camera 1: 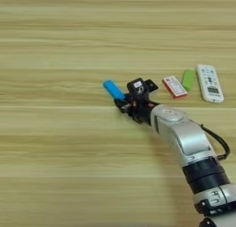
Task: Move the objects on the table
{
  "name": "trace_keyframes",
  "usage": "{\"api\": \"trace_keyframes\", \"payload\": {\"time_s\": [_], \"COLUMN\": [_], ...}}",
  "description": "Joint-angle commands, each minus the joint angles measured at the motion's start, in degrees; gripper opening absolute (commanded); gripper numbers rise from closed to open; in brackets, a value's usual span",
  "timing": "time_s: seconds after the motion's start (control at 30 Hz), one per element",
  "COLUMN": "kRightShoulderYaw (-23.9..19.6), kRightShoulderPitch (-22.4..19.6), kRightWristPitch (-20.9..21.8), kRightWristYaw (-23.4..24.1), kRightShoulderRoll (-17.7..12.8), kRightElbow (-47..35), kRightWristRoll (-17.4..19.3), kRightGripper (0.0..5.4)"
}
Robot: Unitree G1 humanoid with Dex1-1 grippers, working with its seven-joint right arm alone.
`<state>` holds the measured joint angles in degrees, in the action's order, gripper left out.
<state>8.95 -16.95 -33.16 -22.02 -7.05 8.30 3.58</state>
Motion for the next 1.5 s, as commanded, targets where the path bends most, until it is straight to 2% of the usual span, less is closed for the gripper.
{"api": "trace_keyframes", "payload": {"time_s": [0.03, 0.63, 1.1, 1.37, 1.5], "kRightShoulderYaw": [-0.7, -4.5, -14.8, -19.5, -20.4], "kRightShoulderPitch": [-2.5, -3.5, -4.8, -6.4, -7.3], "kRightWristPitch": [0.9, 1.5, 1.9, 3.8, 4.0], "kRightWristYaw": [0.3, 0.7, 4.0, 8.0, 10.4], "kRightShoulderRoll": [-0.5, -0.5, -2.3, -4.4, -5.3], "kRightElbow": [-2.1, -3.6, -7.6, -4.3, -1.0], "kRightWristRoll": [0.1, 1.5, 6.1, 5.5, 4.5], "kRightGripper": [1.42, 1.42, 1.42, 1.42, 1.42]}}
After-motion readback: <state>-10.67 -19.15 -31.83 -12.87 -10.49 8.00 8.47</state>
